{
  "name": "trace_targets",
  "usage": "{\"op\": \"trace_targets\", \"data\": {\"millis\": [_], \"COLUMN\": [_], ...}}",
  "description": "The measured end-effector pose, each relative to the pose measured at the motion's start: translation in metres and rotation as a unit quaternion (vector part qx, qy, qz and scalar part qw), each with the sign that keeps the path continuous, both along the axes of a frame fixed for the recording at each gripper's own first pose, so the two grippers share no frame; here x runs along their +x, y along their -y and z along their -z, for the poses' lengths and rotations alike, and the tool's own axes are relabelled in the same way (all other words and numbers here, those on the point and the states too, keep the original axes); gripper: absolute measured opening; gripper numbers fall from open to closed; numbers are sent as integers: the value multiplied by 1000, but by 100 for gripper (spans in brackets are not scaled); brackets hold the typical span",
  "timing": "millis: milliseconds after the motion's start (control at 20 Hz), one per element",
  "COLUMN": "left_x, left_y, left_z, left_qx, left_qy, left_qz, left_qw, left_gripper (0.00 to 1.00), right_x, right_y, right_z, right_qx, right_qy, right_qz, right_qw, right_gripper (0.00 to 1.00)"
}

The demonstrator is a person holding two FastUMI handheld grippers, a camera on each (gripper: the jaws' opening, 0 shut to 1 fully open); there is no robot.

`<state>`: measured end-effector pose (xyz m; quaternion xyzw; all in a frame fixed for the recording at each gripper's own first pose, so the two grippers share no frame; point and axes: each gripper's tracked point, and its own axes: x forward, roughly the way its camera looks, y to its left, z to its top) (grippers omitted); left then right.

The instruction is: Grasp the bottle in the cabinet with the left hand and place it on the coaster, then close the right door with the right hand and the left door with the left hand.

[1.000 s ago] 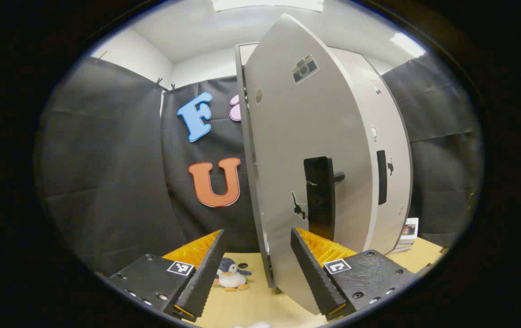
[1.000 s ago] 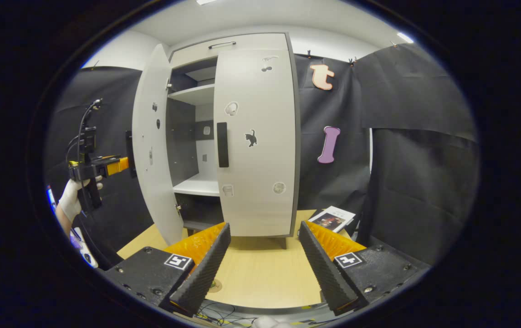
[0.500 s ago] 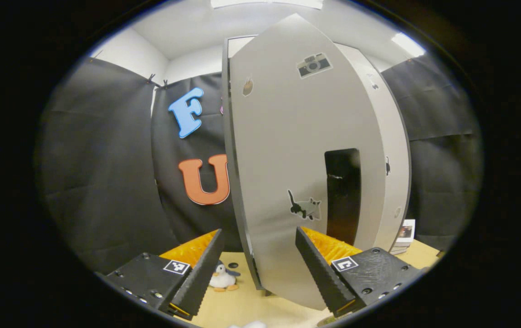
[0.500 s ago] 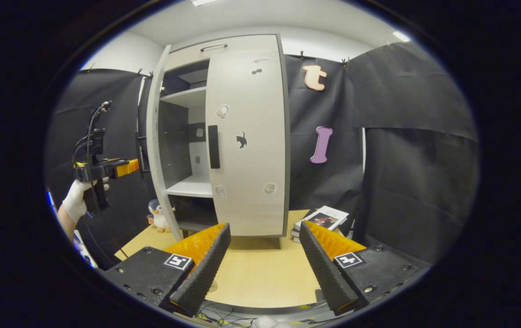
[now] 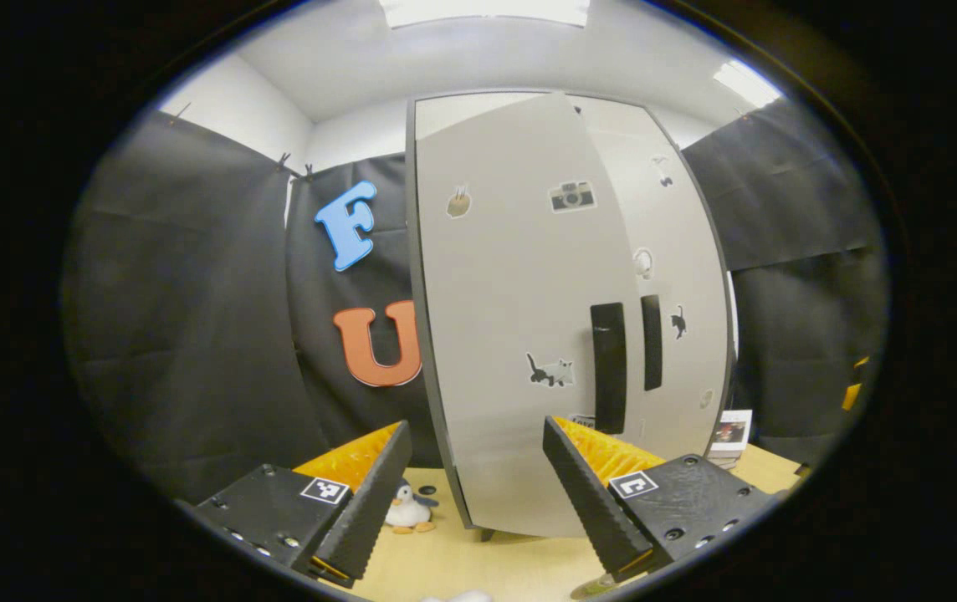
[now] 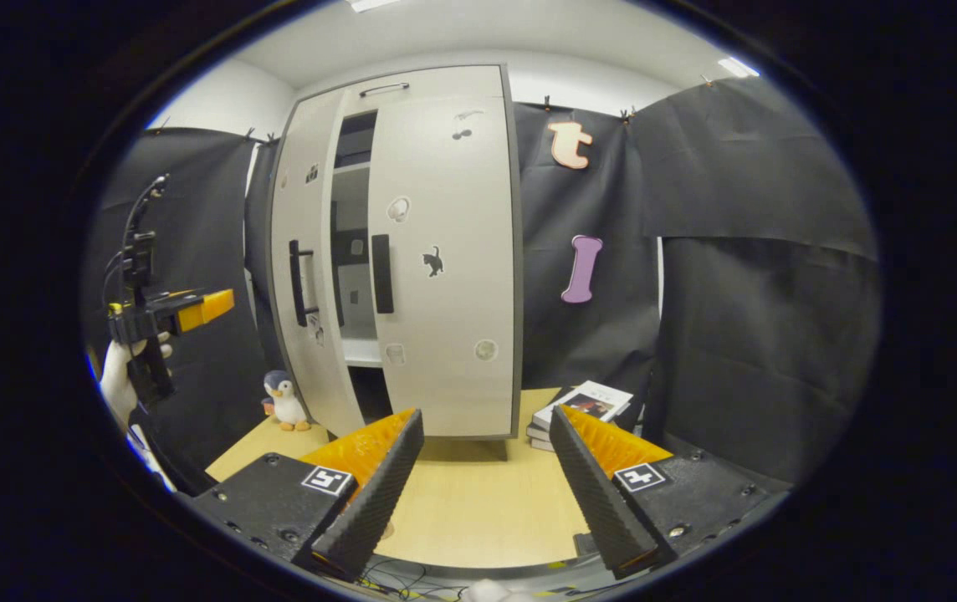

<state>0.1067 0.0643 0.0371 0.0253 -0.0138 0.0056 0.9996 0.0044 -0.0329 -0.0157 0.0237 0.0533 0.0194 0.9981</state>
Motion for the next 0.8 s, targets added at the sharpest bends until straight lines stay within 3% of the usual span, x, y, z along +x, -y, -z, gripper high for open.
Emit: {"op": "trace_targets", "data": {"millis": [450,650,800], "left_x": [-69,-84,-93], "left_y": [12,6,0], "left_z": [9,25,30], "left_qx": [-22,-23,-17], "left_qy": [-21,-40,-44], "left_qz": [-3,-25,-45], "left_qw": [1000,999,998], "left_gripper": [97,97,96], "right_x": [-4,-4,-3], "right_y": [-6,-10,-17], "right_z": [-20,-23,-17], "right_qx": [9,2,-3], "right_qy": [34,41,34], "right_qz": [14,14,4], "right_qw": [999,999,999], "right_gripper": [99,96,99]}}
